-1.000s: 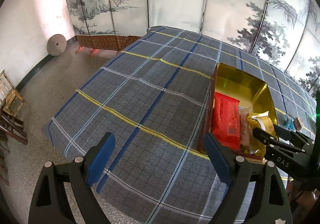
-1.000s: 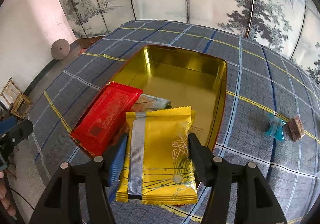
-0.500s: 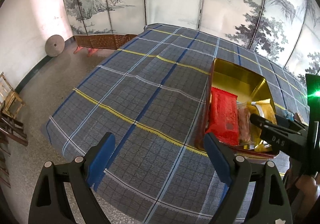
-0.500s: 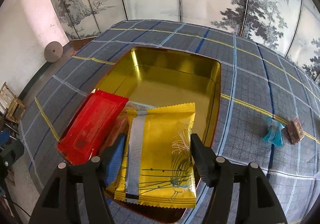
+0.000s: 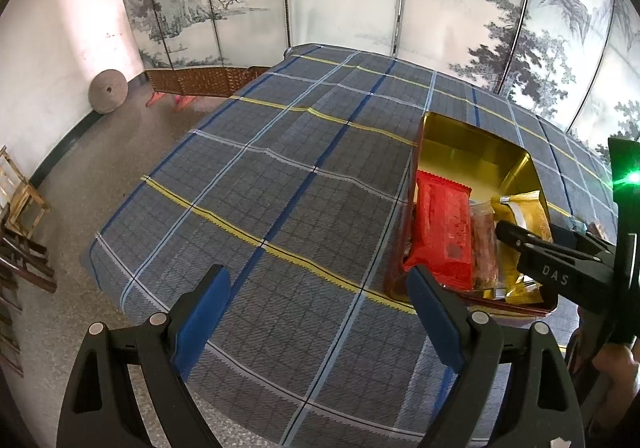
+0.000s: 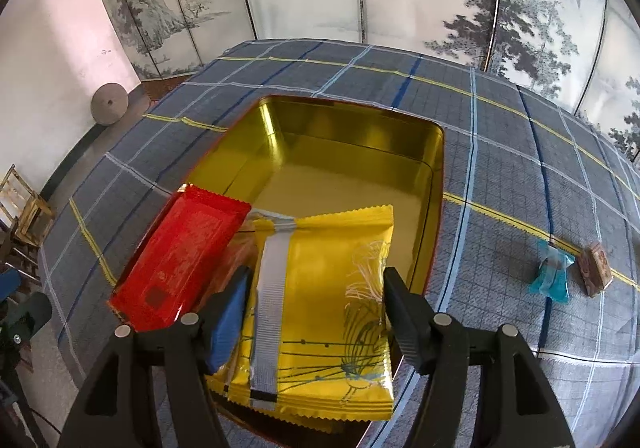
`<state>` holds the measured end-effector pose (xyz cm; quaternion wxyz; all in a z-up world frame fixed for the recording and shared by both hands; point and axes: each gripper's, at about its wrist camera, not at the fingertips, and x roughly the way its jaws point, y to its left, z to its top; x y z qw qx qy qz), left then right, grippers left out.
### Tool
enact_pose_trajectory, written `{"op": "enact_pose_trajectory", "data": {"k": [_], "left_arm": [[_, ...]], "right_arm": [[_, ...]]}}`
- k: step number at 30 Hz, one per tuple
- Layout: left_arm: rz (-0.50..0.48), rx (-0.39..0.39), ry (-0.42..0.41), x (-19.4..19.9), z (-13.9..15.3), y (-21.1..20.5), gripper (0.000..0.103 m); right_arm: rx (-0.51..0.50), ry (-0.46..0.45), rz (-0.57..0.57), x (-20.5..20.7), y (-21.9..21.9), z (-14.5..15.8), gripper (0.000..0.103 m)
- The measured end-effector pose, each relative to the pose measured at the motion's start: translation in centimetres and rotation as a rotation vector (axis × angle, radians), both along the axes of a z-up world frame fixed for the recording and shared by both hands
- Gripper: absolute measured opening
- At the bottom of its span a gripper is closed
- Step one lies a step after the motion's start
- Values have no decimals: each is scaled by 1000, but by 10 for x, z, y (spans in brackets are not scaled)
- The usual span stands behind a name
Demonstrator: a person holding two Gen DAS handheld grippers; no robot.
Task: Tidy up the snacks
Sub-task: 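Lower the yellow foil packet into the gold tin and open the right tool, then move the right tool to the small brown square box and grasp it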
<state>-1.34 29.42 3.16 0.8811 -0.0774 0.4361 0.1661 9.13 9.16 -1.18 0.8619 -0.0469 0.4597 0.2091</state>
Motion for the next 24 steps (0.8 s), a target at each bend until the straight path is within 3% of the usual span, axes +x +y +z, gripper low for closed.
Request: {"op": "enact_pose_trajectory", "data": {"k": [5, 15, 24], "left_arm": [[-10, 4, 1, 4, 0, -8, 88], [-31, 12, -3, 6, 6, -21, 88], [-88, 28, -4, 14, 9, -49, 88]], "right_arm": [[8, -18, 25, -7, 1, 5, 79], [38, -53, 52, -19, -13, 25, 79], [32, -81, -24, -13, -80, 27, 79]]}}
